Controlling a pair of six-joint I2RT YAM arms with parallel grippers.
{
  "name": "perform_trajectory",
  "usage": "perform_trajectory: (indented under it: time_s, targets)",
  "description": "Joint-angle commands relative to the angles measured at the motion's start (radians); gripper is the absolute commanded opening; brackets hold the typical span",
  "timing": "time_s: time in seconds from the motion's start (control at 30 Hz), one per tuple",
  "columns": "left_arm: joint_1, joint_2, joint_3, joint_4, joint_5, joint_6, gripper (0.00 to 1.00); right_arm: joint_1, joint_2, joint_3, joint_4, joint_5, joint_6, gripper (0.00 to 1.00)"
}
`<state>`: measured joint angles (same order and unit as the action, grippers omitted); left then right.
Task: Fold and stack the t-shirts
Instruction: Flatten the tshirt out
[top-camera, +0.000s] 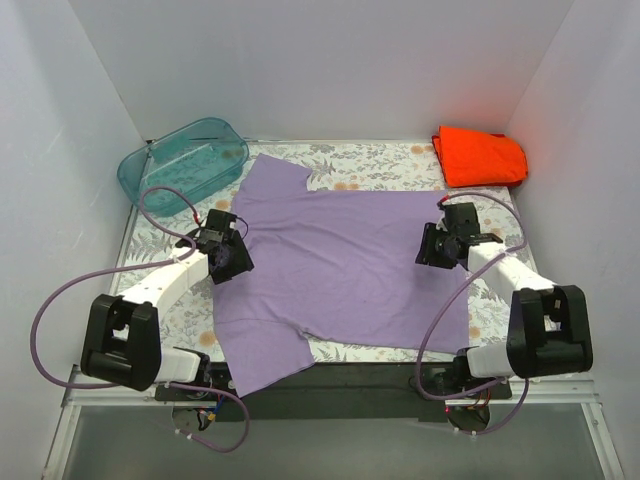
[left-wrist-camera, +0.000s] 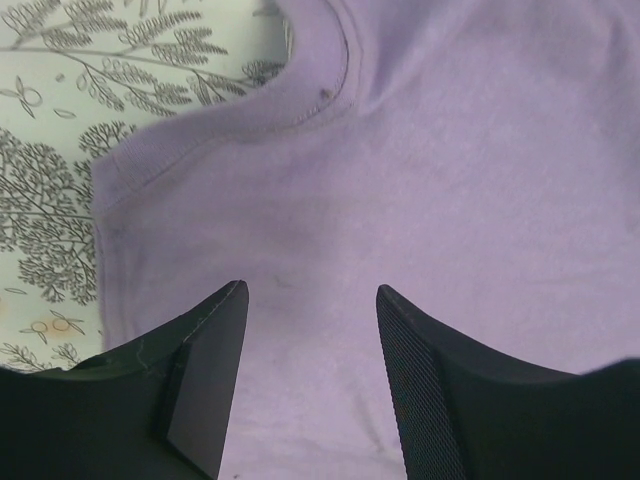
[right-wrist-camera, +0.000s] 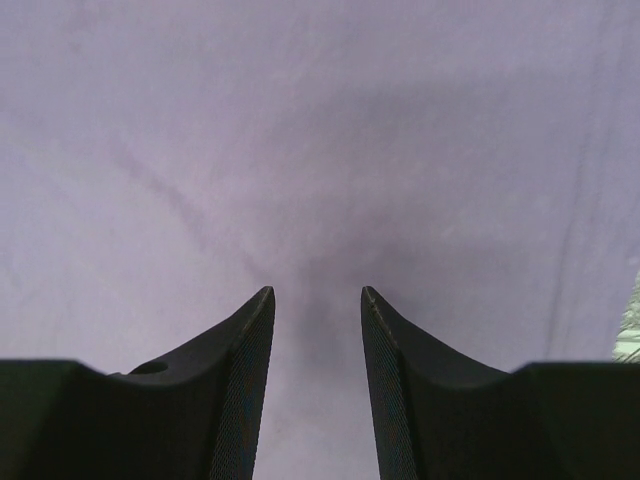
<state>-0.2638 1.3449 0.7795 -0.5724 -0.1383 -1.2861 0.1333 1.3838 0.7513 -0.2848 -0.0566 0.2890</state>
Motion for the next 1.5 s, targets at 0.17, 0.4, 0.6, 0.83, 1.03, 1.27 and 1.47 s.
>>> perform_trajectory:
  time_s: [0.17,0.4,0.6,0.83,1.03,1.27,1.47]
  targets:
    - [0.000,-0.121,-0.013,-0.136,0.034,-0.113,0.53,0.163,-0.210,-0.071,-0.148,0.052,0.042,0.48]
    - [0.000,-0.096,-0.062,-0.113,0.032,-0.139,0.53,0.160,-0.213,-0.127,-0.165,0.158,0.058,0.52]
    - [0.000,-0.075,-0.106,-0.077,-0.041,-0.156,0.51,0.135,-0.163,-0.138,-0.163,0.250,0.072,0.54]
    - [0.029,0.061,-0.068,-0.011,-0.070,-0.145,0.49,0.091,-0.010,-0.067,-0.100,0.278,0.065,0.56]
    - [0.078,0.266,0.065,0.016,-0.086,-0.108,0.48,0.042,0.188,0.061,-0.050,0.276,0.044,0.56]
    - [0.095,0.433,0.325,-0.026,-0.096,-0.061,0.49,0.017,0.314,0.301,-0.082,0.278,0.007,0.56]
    - [0.095,0.322,0.365,-0.107,-0.090,-0.067,0.54,0.017,0.229,0.327,-0.166,0.233,-0.017,0.56]
